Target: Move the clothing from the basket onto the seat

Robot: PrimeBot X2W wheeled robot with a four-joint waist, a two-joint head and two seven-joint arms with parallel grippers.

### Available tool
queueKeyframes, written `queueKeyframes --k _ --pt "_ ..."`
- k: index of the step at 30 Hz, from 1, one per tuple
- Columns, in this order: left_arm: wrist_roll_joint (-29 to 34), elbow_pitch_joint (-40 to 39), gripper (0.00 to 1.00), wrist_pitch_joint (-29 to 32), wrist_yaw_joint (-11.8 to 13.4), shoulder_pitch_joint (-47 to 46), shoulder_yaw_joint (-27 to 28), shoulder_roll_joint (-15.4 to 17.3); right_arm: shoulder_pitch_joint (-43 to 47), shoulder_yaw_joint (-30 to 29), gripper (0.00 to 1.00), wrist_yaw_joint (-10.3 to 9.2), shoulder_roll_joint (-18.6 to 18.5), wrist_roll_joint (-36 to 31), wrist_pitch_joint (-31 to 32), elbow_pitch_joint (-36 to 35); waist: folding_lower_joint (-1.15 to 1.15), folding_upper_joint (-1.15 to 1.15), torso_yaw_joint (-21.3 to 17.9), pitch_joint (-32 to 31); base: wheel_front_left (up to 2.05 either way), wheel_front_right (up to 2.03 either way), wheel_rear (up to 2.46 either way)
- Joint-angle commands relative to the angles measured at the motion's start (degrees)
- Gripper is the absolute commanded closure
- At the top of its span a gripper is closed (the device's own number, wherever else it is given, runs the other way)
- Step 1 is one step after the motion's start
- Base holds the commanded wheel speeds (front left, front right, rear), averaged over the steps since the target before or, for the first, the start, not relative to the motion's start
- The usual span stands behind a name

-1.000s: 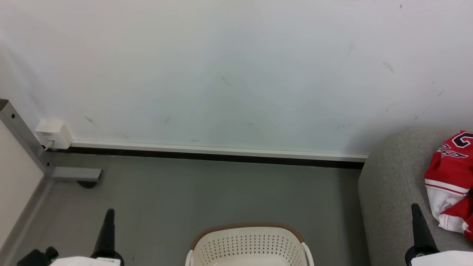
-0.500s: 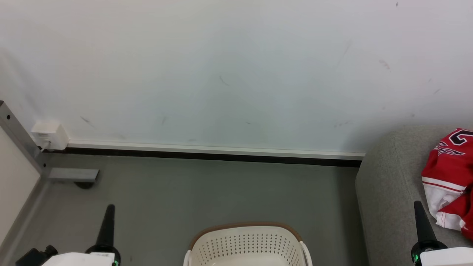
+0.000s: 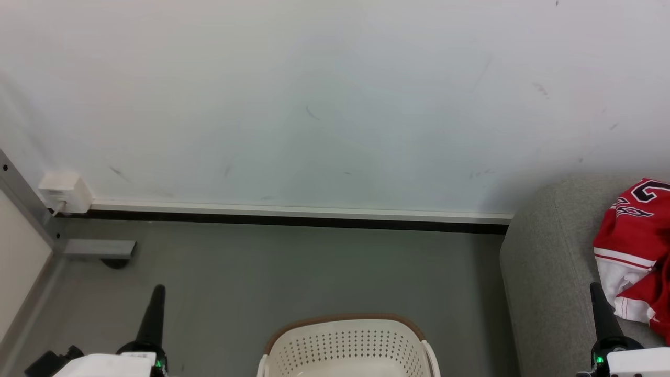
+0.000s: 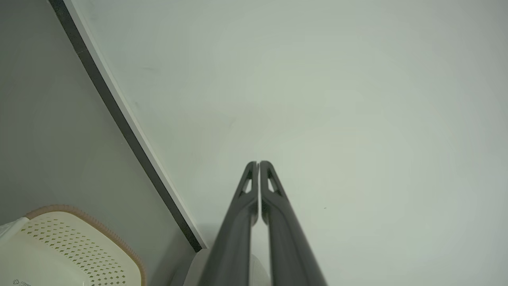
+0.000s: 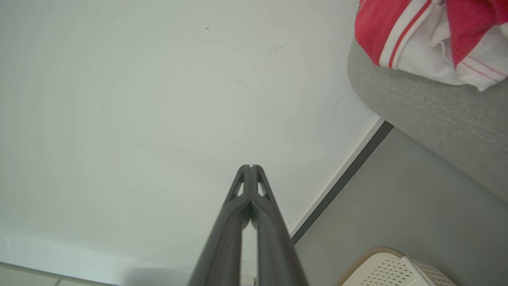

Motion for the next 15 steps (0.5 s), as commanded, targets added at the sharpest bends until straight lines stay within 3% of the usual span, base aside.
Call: queueKeyframes --k 1,15 --pt "-1.4 -0.6 1.0 0.5 0.0 -1.1 0.4 0.1 -1.3 -0.2 1.0 -0.08 -0.5 1.5 0.4 -0.2 0.0 0.0 -0.1 0.0 0.0 0.0 0.0" --pt "-7.7 -0.7 1.0 2.2 0.3 -1.7 0.7 -0.1 -1.9 -0.3 1.0 -0.1 -1.0 8.1 1.6 0.1 0.0 0.0 -0.6 0.3 0.0 0.0 0.0"
